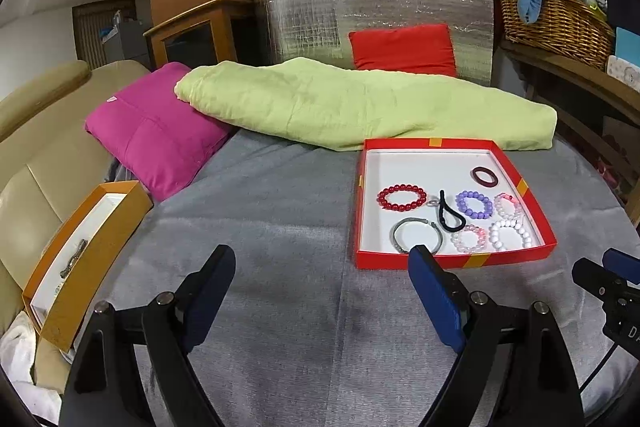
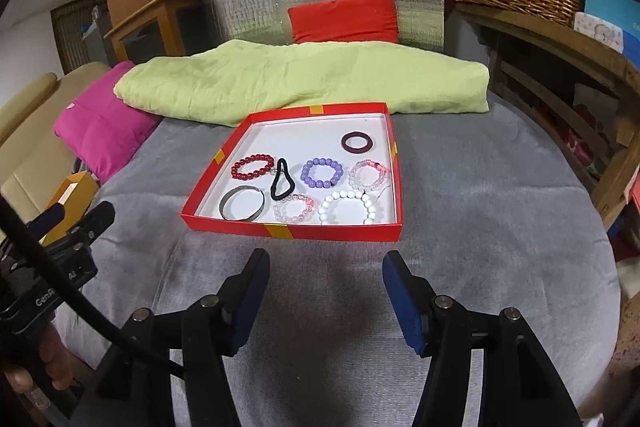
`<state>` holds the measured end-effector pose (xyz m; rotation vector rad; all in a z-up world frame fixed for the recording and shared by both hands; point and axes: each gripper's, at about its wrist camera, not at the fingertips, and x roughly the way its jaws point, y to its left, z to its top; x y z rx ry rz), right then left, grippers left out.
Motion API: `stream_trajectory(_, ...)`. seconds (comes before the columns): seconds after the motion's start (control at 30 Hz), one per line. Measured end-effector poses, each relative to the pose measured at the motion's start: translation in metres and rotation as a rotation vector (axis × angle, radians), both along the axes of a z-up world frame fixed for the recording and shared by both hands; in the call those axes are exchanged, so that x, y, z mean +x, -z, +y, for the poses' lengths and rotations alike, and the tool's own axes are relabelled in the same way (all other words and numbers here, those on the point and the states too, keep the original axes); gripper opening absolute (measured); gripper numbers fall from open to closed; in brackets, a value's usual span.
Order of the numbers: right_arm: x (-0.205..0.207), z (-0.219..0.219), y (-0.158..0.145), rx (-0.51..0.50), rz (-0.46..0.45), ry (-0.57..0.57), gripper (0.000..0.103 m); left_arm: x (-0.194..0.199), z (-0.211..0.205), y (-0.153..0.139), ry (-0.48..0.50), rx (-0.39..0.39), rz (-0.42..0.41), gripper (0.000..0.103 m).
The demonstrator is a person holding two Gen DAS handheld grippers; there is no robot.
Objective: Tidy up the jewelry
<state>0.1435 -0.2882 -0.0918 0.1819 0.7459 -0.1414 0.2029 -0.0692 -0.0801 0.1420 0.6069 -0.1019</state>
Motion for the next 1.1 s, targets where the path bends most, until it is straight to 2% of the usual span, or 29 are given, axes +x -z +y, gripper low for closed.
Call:
stream_trajectory(0.2,0.006,0.0,0.004,-0.003,0.012,0.012,0.063,0.007,0.002,0.006,0.003,0.035,0.015,0.089)
stream_trajectory(0.57,0.014,0.007,0.012,-0.038,0.023,0.008,0.065,0.016,0.017,0.005,-0.048,0.021,0.015,0.089)
stream_trajectory(0.8,0.013,0.011,0.01,-0.06,-0.006,0.006,0.067,0.014,0.02,0.004,-0.044,0.009,0.008,0.089)
stream_trajectory(1.1,0.011,0.01,0.013,-0.076,0.003,0.003,0.067,0.013,0.015,0.004,-0.033,0.015,0.008,0.089)
